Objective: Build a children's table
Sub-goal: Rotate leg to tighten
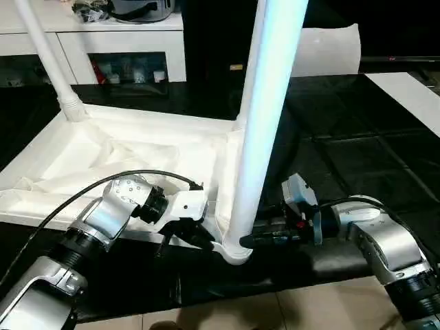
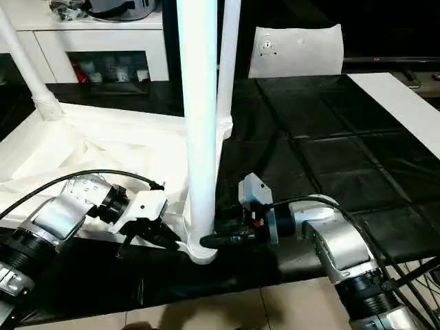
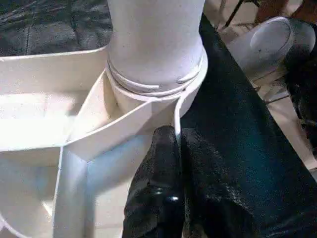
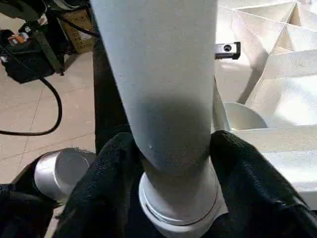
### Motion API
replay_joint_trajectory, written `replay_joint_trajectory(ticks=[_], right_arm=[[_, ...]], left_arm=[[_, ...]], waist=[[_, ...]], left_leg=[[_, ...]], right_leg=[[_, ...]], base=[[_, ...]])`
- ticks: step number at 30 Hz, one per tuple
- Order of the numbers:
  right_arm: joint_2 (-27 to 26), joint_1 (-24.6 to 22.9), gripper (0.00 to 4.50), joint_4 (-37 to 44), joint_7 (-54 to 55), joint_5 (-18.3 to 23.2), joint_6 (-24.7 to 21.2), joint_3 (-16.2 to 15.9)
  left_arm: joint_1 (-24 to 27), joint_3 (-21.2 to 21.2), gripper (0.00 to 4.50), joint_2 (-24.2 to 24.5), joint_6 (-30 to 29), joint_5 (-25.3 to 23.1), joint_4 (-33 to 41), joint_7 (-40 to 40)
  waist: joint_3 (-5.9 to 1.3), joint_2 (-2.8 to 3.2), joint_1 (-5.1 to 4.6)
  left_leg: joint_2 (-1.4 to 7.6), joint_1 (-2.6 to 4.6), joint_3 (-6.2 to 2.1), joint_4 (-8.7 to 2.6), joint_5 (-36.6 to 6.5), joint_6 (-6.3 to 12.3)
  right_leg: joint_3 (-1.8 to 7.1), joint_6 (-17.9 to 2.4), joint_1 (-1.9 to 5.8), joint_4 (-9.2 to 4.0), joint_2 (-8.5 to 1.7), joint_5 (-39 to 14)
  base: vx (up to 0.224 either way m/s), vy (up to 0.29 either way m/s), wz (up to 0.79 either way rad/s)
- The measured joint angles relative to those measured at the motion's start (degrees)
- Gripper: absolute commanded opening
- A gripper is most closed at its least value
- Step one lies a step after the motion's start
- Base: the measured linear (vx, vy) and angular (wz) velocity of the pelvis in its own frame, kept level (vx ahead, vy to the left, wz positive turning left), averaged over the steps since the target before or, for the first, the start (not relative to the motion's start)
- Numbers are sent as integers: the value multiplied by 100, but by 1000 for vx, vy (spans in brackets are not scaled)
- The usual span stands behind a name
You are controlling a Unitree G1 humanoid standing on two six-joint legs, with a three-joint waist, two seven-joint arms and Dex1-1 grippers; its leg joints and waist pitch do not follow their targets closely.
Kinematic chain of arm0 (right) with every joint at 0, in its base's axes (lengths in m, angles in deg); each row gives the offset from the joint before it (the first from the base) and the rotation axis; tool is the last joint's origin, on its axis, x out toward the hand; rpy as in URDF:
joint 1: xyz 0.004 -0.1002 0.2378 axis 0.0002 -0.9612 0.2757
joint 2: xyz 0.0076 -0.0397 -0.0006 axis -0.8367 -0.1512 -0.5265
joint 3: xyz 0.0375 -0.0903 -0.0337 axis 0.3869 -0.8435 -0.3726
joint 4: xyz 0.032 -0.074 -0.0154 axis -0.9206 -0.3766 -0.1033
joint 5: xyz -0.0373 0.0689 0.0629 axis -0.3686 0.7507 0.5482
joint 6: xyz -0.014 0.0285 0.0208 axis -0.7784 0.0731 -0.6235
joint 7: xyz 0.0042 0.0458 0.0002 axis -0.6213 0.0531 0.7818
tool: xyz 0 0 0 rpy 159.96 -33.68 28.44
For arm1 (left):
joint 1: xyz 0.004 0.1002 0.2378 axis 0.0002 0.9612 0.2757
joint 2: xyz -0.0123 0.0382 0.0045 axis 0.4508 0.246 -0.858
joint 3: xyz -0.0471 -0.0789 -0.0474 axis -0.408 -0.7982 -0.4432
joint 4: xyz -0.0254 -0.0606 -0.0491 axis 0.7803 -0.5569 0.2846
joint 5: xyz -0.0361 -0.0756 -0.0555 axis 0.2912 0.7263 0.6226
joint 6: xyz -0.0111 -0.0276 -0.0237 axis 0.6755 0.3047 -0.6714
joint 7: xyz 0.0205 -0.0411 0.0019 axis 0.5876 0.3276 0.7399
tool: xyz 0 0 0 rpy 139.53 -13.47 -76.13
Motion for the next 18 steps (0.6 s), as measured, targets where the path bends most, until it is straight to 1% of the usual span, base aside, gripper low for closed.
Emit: replay_joint_trajectory(ticks=[4,12,16,18], right_arm=[[-13,0,197,-8,-11,0,-1,-6],[-174,-53,189,11,112,54,-146,20],[-360,-349,189,256,577,158,-373,173],[-563,-546,189,379,1016,156,-495,322]], left_arm=[[1,0,0,7,0,0,2,18],[18,-19,0,20,-75,2,43,17],[35,-78,0,-37,-455,-11,86,-175],[71,-190,0,-116,-732,-12,89,-434]], waist=[[-1,-3,-3],[-1,-2,-18],[-5,4,-18],[-9,11,-38]], left_leg=[[0,0,0,0,0,0],[2,3,0,0,0,-1],[0,9,-1,2,1,-2],[0,12,-1,3,3,-5]], right_leg=[[0,0,0,1,0,0],[0,0,0,5,1,0],[2,0,9,6,0,0],[3,-1,13,7,0,1]], base=[[0,0,0],[0,0,0],[0,0,0],[0,0,0]])
